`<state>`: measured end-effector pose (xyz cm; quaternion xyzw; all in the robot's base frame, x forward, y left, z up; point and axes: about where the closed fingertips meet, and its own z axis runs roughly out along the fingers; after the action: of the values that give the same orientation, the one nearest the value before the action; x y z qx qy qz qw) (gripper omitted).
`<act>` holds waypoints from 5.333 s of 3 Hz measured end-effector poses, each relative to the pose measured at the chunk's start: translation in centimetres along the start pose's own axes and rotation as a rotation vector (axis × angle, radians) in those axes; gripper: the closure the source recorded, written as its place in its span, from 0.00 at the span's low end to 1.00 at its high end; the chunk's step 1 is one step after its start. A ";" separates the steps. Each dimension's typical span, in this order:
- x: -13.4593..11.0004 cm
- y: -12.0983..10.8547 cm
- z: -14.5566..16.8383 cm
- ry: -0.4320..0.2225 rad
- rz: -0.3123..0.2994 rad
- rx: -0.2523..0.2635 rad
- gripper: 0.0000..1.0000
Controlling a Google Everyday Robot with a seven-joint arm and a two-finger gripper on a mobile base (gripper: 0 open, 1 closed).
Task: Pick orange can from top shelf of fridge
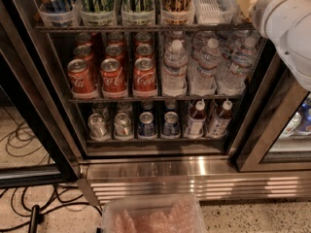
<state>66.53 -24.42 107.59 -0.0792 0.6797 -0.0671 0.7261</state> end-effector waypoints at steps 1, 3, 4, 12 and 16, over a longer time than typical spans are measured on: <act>0.0 0.0 0.0 0.000 0.000 0.000 1.00; -1.0 0.5 -0.4 0.002 0.042 -0.038 1.00; -4.3 1.6 -1.3 -0.025 0.094 -0.102 1.00; -3.1 8.8 -12.5 0.230 -0.065 -0.654 1.00; -4.5 24.3 -26.4 0.204 -0.141 -1.257 1.00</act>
Offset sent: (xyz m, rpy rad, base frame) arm 0.0000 0.0000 0.0000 0.0000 0.0000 0.0000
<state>39.65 -0.31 105.30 -0.5276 0.6482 0.2895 0.4665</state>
